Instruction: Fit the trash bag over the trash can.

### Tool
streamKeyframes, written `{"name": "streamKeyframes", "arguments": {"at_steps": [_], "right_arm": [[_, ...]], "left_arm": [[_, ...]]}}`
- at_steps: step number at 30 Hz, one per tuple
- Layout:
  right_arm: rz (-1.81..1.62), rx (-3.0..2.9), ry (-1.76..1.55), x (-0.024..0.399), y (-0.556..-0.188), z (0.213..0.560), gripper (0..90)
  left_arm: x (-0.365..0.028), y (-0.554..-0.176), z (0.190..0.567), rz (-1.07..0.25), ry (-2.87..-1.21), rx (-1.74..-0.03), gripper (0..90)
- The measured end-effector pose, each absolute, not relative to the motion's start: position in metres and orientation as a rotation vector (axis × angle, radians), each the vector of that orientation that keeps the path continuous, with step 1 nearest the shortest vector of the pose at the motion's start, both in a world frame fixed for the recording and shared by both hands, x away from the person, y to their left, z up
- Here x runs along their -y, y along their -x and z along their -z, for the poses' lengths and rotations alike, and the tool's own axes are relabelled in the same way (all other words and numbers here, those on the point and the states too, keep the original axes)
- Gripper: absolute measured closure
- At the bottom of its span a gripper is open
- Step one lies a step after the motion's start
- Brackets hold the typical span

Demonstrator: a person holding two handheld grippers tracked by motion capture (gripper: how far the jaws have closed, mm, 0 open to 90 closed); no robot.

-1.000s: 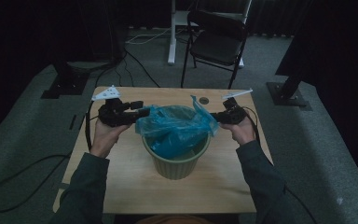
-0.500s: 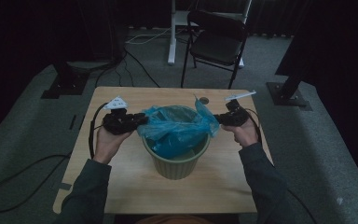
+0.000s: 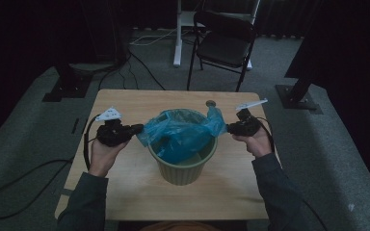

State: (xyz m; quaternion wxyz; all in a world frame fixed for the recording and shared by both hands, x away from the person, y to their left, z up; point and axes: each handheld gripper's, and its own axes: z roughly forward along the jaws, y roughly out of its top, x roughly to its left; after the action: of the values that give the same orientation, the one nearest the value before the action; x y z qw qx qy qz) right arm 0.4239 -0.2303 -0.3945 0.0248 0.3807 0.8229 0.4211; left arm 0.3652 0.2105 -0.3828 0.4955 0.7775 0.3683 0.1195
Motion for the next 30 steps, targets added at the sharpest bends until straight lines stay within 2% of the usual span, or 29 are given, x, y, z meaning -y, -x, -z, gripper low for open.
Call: {"name": "streamKeyframes", "arguments": {"at_steps": [1,2,3,4,9,16,21,30], "right_arm": [[-1.307,-2.541,-1.176,0.231,-0.423,0.394,87.1],[-1.310,-2.523,-1.175,0.233,-0.421,0.392,80.8],[-1.310,-2.523,-1.175,0.233,-0.421,0.392,80.8],[-1.330,-2.504,-1.164,0.238,-0.417,0.387,75.8],[-1.327,-2.470,-1.148,0.250,-0.408,0.377,69.1],[-1.454,-2.374,-1.098,0.265,-0.387,0.353,67.4],[-1.517,-2.369,-0.972,0.250,-0.375,0.330,67.3],[-1.441,-2.444,-0.857,0.209,-0.381,0.335,61.1]], "left_arm": [[-0.211,-0.365,0.383,-0.290,-1.884,-0.893,85.9],[-0.211,-0.365,0.382,-0.289,-1.882,-0.891,85.0],[-0.211,-0.365,0.382,-0.289,-1.882,-0.891,84.3],[-0.210,-0.365,0.381,-0.288,-1.883,-0.885,83.8],[-0.208,-0.364,0.379,-0.292,-1.884,-0.876,83.5],[-0.204,-0.364,0.378,-0.297,-1.889,-0.870,84.2],[-0.201,-0.364,0.376,-0.300,-1.893,-0.859,84.2],[-0.198,-0.363,0.377,-0.295,-1.891,-0.854,84.2]]}}
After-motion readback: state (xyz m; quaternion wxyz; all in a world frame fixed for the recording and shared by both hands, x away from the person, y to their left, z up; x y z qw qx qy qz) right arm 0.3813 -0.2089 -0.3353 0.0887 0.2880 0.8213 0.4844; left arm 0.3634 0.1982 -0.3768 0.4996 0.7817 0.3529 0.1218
